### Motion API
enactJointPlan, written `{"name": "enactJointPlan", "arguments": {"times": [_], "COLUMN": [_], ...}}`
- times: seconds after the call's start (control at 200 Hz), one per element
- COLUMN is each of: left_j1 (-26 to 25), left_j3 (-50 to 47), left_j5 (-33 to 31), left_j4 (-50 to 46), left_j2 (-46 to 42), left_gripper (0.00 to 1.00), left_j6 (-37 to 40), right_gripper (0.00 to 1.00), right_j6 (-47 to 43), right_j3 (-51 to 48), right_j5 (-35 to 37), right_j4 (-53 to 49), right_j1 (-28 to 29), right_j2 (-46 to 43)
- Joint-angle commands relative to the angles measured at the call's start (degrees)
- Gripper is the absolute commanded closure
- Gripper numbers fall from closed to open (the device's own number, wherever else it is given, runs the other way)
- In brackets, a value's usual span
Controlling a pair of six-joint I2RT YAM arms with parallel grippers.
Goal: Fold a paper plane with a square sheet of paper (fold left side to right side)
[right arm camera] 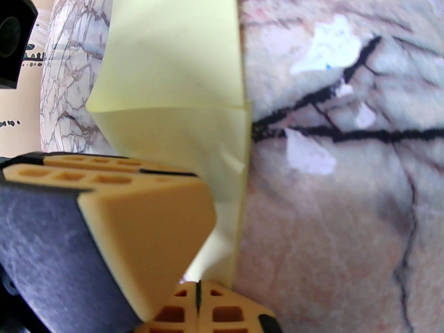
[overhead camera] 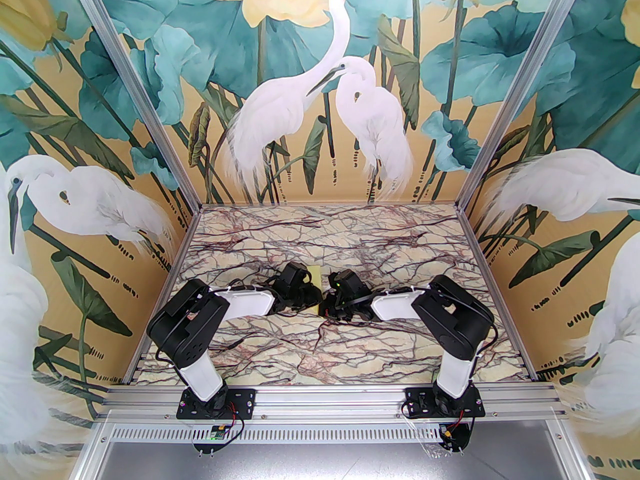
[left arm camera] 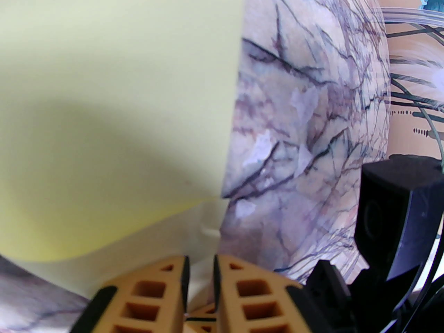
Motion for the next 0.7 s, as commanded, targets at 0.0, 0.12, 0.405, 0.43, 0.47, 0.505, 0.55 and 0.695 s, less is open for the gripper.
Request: {"name": "enactJointPlan", "arguments": {"times": [0.0,0.12,0.405,0.43,0.47,0.505,0.55,0.695], "left_j1": [2.6,3.4,5.7,5.9,6.2,6.5,7.0,8.6], "left_j3": [-2.0,-4.1,-8.2,-8.7,-9.4,-9.8,-10.2,-11.5], "left_j5": [-6.2,-5.4,-3.9,-3.7,-3.5,-3.5,-3.5,-2.9], "left_j4": [-0.8,2.4,7.7,8.3,8.9,9.3,9.5,10.7], "left_j2": [-0.6,-0.8,-1.6,-1.8,-2.2,-2.4,-2.6,-3.1], "left_gripper": [0.78,0.78,0.76,0.76,0.76,0.76,0.76,0.78], "left_j6": [3.3,4.4,5.7,5.9,6.0,6.2,6.4,6.5], "right_gripper": [1.0,1.0,1.0,1.0,1.0,1.0,1.0,1.0], "right_j6": [1.0,1.2,1.0,1.0,1.0,1.0,1.0,1.1], "right_j3": [-2.3,-2.3,-2.1,-2.0,-1.9,-1.8,-1.7,-1.6], "right_j5": [1.3,1.1,0.7,0.7,0.7,0.7,0.8,0.8], "right_j4": [-6.9,-7.3,-8.4,-8.4,-8.7,-8.9,-9.0,-9.5], "right_j1": [0.2,0.2,0.2,0.3,0.2,0.2,0.2,0.3], "right_j2": [3.3,4.0,4.3,4.3,4.3,4.3,4.3,4.3]}}
